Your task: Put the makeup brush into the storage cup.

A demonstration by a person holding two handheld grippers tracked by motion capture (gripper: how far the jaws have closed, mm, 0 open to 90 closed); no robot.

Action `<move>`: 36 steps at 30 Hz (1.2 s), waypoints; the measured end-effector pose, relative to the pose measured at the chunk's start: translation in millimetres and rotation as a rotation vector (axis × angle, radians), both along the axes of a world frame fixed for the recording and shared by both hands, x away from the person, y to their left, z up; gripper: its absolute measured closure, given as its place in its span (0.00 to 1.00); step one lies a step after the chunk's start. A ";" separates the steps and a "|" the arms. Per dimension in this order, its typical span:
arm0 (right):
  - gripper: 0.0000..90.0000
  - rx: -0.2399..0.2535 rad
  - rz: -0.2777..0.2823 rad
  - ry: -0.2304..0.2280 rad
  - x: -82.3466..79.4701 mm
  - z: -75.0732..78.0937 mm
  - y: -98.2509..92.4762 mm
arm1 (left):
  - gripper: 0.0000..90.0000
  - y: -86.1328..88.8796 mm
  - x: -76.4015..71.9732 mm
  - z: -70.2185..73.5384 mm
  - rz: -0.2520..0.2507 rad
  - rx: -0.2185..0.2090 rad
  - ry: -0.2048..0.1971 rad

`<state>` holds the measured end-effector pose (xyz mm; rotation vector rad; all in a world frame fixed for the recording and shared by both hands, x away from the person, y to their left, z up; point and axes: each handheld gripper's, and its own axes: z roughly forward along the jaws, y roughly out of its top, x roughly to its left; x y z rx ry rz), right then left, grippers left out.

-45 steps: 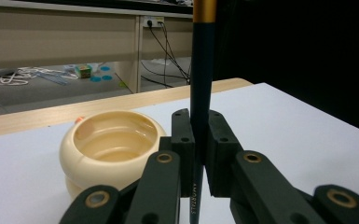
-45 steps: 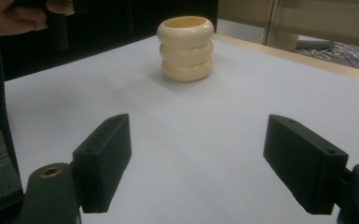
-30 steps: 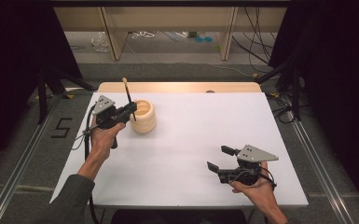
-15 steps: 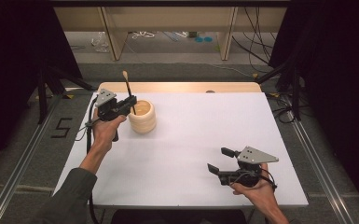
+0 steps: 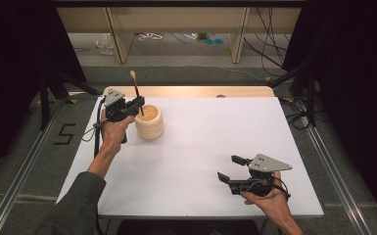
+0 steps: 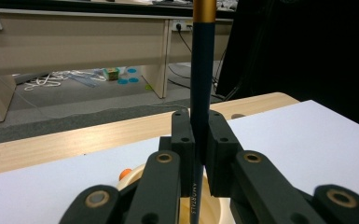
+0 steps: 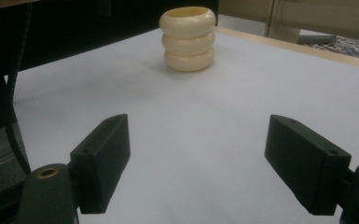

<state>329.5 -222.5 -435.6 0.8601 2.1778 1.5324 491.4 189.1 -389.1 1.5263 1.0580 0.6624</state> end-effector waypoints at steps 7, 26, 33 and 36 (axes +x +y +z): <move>0.25 0.003 -0.001 0.010 -0.8 0.1 0.2 | 0.93 -0.8 8.4 -6.6 0.019 0.008 0.007; 0.26 -0.007 0.012 -0.001 -0.1 -0.1 0.2 | 0.93 -7.4 19.6 -22.0 0.034 0.016 0.023; 0.26 -0.010 0.017 0.006 -0.3 -0.6 0.6 | 0.93 -8.1 19.5 -31.1 0.034 0.019 0.041; 0.26 -0.012 0.017 0.006 -0.2 -0.8 0.6 | 0.93 -7.2 19.6 -35.2 0.035 0.020 0.043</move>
